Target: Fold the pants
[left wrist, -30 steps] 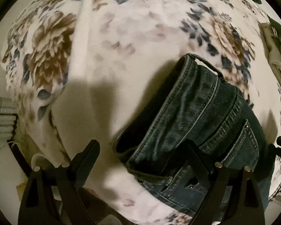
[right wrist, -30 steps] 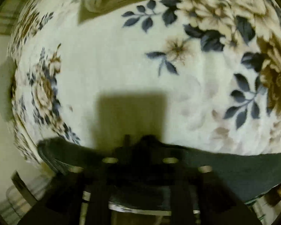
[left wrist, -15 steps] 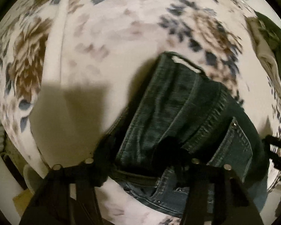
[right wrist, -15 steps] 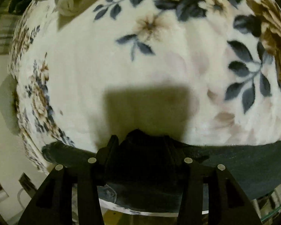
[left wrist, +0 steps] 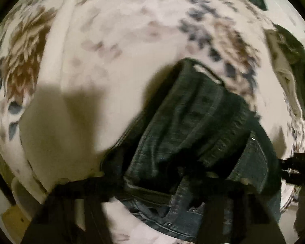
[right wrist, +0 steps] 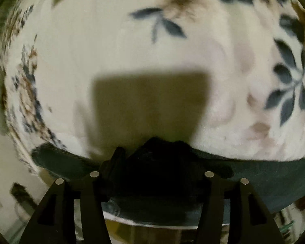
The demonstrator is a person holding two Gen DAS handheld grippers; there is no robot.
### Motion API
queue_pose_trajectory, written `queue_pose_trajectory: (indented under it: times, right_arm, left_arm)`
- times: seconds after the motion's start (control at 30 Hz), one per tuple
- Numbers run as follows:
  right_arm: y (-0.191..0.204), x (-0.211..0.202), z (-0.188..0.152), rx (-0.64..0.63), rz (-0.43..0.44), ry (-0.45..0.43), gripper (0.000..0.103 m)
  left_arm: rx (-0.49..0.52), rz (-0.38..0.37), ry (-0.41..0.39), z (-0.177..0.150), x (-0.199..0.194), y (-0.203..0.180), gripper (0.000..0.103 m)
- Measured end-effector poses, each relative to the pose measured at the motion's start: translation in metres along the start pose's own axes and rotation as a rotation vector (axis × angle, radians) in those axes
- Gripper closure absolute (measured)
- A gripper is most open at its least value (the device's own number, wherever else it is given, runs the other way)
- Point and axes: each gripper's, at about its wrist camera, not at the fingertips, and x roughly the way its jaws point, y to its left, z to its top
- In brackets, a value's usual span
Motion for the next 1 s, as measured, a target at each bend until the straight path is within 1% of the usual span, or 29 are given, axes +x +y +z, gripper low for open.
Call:
queue_pose_trajectory:
  times: [0.07, 0.1, 0.13, 0.17, 0.23, 0.33, 0.4, 0.47, 0.53, 0.57, 0.6, 0.63, 0.67, 0.7, 0.73, 0.77, 0.8, 0.83, 0.9, 1.0]
  right_arm:
    - [-0.001, -0.007, -0.004, 0.013, 0.005, -0.033, 0.078]
    - [-0.002, -0.011, -0.006, 0.021, 0.004, -0.053, 0.089]
    - [-0.007, -0.020, -0.008, 0.041, 0.025, -0.098, 0.092]
    - [-0.011, -0.027, -0.010, 0.065, 0.055, -0.122, 0.093]
    - [-0.017, -0.035, -0.013, 0.099, 0.093, -0.155, 0.094]
    - [-0.014, -0.045, -0.015, 0.097, 0.100, -0.215, 0.094]
    - [-0.016, -0.051, -0.014, 0.093, 0.122, -0.254, 0.095]
    - [-0.019, -0.054, -0.006, 0.089, 0.157, -0.301, 0.103]
    - [-0.020, -0.063, 0.002, 0.050, 0.143, -0.358, 0.103]
    - [-0.017, -0.067, 0.008, 0.031, 0.137, -0.348, 0.103]
    - [-0.016, -0.068, 0.011, 0.016, 0.168, -0.305, 0.102]
    - [-0.017, -0.069, 0.011, 0.015, 0.198, -0.266, 0.102]
    - [-0.020, -0.069, 0.009, 0.020, 0.200, -0.226, 0.094]
    - [-0.022, -0.068, 0.006, 0.039, 0.205, -0.196, 0.075]
    - [-0.024, -0.065, 0.001, 0.068, 0.231, -0.172, 0.065]
    - [-0.030, -0.060, -0.004, 0.103, 0.284, -0.143, 0.060]
    - [-0.032, -0.056, -0.008, 0.114, 0.292, -0.123, 0.060]
    - [-0.032, -0.051, -0.012, 0.119, 0.270, -0.107, 0.060]
    - [-0.022, -0.039, -0.019, 0.125, 0.238, -0.097, 0.060]
    - [-0.019, -0.034, -0.024, 0.153, 0.226, -0.087, 0.058]
  left_arm:
    - [0.035, 0.018, -0.017, -0.003, -0.004, -0.003, 0.079]
    - [0.030, 0.013, -0.024, -0.005, -0.007, 0.000, 0.085]
    - [0.021, -0.003, -0.023, -0.006, -0.009, 0.004, 0.086]
    - [0.013, -0.021, -0.019, -0.007, -0.010, 0.007, 0.088]
    - [0.001, -0.038, -0.016, -0.012, -0.014, 0.012, 0.088]
    - [-0.008, -0.044, -0.020, -0.013, -0.019, 0.018, 0.089]
    - [-0.036, -0.055, -0.014, -0.011, -0.025, 0.012, 0.089]
    - [-0.064, -0.060, -0.008, -0.013, -0.026, 0.017, 0.088]
    - [-0.093, -0.070, -0.005, -0.019, -0.034, 0.016, 0.088]
    - [-0.112, -0.082, -0.002, -0.020, -0.037, 0.015, 0.088]
    - [-0.145, -0.100, 0.005, -0.019, -0.042, 0.017, 0.084]
    - [-0.164, -0.103, 0.006, -0.022, -0.048, 0.022, 0.084]
    - [-0.194, -0.100, 0.013, -0.020, -0.051, 0.024, 0.082]
    - [-0.229, -0.119, 0.013, -0.019, -0.054, 0.027, 0.076]
    - [-0.258, -0.136, 0.007, -0.020, -0.056, 0.029, 0.070]
    - [-0.292, -0.138, -0.007, -0.020, -0.060, 0.033, 0.051]
    - [-0.307, -0.143, -0.020, -0.021, -0.062, 0.036, 0.030]
    - [-0.316, -0.147, -0.020, -0.022, -0.063, 0.038, 0.024]
    - [-0.350, -0.149, -0.011, -0.023, -0.059, 0.041, 0.023]
    - [-0.407, -0.160, 0.058, -0.028, -0.036, 0.045, 0.022]
